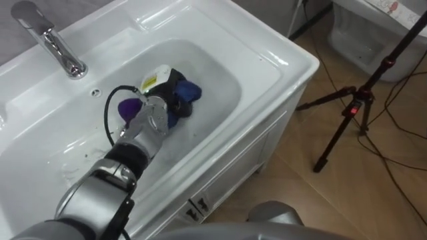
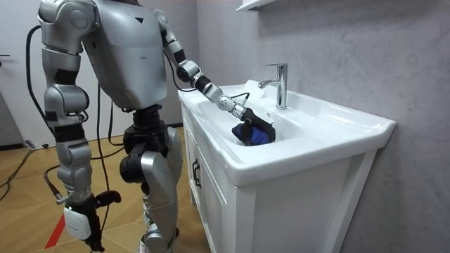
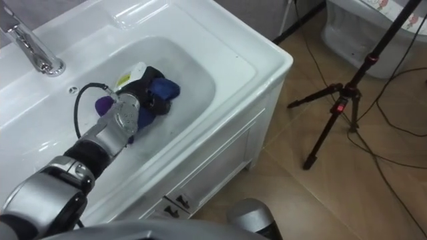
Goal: Wipe basin
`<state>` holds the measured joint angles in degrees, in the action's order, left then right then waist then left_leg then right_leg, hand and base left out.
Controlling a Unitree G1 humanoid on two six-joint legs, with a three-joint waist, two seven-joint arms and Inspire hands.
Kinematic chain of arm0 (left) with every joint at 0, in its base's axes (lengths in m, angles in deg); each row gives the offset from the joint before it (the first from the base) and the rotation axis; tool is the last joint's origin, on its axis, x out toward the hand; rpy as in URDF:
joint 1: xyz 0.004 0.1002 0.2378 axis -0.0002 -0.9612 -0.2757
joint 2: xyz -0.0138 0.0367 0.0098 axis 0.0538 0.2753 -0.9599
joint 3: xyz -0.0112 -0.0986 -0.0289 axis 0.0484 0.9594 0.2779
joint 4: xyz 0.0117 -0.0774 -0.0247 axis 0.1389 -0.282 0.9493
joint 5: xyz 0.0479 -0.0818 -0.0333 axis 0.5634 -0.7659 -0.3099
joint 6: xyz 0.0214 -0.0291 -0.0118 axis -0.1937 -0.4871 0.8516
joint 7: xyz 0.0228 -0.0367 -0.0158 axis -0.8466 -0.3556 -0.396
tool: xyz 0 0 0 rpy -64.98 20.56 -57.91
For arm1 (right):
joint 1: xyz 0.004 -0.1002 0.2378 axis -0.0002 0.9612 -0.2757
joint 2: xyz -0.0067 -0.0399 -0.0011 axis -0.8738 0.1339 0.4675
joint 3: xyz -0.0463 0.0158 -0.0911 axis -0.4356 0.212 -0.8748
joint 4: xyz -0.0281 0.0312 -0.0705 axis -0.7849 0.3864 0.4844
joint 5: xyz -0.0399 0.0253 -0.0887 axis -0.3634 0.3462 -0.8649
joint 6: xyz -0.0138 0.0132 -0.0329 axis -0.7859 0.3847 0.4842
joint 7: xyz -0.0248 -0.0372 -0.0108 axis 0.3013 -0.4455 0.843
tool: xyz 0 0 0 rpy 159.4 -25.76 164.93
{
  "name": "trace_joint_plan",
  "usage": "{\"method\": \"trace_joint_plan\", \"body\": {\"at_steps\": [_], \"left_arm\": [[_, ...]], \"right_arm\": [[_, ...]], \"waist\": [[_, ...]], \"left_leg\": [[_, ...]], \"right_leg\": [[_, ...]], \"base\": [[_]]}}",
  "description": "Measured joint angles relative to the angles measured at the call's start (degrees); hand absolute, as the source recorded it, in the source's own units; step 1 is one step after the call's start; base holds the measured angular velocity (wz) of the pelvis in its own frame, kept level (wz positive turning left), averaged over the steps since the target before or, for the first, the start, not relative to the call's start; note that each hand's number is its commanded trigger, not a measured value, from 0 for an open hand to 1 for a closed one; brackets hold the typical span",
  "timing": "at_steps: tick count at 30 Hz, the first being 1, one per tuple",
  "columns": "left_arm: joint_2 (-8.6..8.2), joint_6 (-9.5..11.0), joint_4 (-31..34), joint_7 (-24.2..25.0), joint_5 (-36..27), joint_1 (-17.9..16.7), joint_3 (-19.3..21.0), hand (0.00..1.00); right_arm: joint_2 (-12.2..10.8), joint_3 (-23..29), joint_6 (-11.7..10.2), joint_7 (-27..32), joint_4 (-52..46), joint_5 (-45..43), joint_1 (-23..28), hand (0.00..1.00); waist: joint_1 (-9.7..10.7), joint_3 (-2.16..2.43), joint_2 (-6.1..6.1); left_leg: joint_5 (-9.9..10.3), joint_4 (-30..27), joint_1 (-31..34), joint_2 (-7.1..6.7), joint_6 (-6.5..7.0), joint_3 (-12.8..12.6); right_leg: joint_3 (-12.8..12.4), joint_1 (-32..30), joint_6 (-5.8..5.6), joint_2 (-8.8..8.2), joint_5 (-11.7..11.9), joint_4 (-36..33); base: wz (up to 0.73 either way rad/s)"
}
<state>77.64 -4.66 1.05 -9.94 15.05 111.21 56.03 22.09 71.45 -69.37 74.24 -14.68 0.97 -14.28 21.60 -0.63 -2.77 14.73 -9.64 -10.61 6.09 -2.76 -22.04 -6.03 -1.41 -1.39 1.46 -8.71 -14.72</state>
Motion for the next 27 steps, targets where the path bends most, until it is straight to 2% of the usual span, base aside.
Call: {"method": "trace_joint_plan", "body": {"at_steps": [8,12,16,18,20,23,26,27], "left_arm": [[1.38,-0.19,0.34,-0.46,6.18,-2.41,-0.56,1.00],[2.20,-0.17,0.83,-0.87,6.44,-3.68,-0.47,1.00],[2.27,0.09,0.85,-2.85,6.37,-5.27,-0.45,1.00],[2.25,0.74,0.60,-3.90,6.07,-6.61,0.85,1.00],[2.28,1.31,0.45,-5.22,4.65,-8.54,4.10,1.00],[2.29,2.05,0.31,-5.78,1.63,-10.29,6.00,1.00],[2.25,3.57,-0.45,-6.19,-5.31,-11.78,9.47,1.00],[2.21,4.33,-0.56,-6.22,-9.43,-12.37,11.38,1.00]], "right_arm": [[0.32,0.00,-0.01,-0.86,0.08,-0.72,-0.51,0.00],[0.40,0.66,-0.01,-1.00,0.71,-1.17,-1.04,0.00],[0.41,1.14,0.07,-0.77,1.11,-1.20,-1.24,0.00],[0.30,1.09,0.06,-0.43,1.03,-1.09,-1.01,0.00],[0.30,1.21,0.00,-0.07,0.86,-1.22,-1.37,0.00],[0.31,1.58,0.01,0.46,0.59,-1.26,-1.85,0.00],[0.21,2.26,0.00,0.63,0.33,-1.35,-1.42,0.00],[0.15,2.35,0.00,0.71,0.27,-1.36,-1.57,0.00]], "waist": [[-0.20,-0.08,0.05],[-0.04,-0.20,-0.20],[-0.06,-0.20,-0.26],[-1.48,-0.20,-0.26],[-2.23,-0.15,-0.14],[-3.82,0.01,0.15],[-5.03,0.41,1.01],[-5.23,0.48,1.37]], "left_leg": [[0.00,0.04,-0.20,-0.01,0.00,0.15],[0.00,0.10,-0.17,-0.03,0.00,0.40],[0.00,0.26,-0.21,-0.05,0.00,1.42],[-0.04,0.36,-0.59,-0.03,-0.04,1.70],[-0.05,0.35,-0.70,-0.03,-0.06,1.86],[-0.08,0.41,-1.03,-0.04,-0.12,1.95],[-0.10,0.35,-1.15,-0.08,-0.14,2.91],[-0.11,0.35,-1.08,-0.08,-0.17,3.29]], "right_leg": [[-0.09,0.28,-0.02,0.01,-0.01,0.19],[0.23,0.66,-0.15,-0.11,0.09,1.10],[1.21,1.44,-0.20,-0.29,0.19,1.38],[1.44,1.82,-0.15,-0.27,0.18,1.39],[1.56,1.82,-0.04,-0.29,-0.06,1.05],[1.70,2.14,-0.05,-0.31,-0.28,0.96],[2.45,2.57,-0.07,-0.47,-0.67,1.11],[2.82,2.65,-0.04,-0.55,-0.72,1.10]], "base": [[0.00],[0.04],[0.12],[0.05],[0.00],[0.04],[0.16],[0.11]]}}
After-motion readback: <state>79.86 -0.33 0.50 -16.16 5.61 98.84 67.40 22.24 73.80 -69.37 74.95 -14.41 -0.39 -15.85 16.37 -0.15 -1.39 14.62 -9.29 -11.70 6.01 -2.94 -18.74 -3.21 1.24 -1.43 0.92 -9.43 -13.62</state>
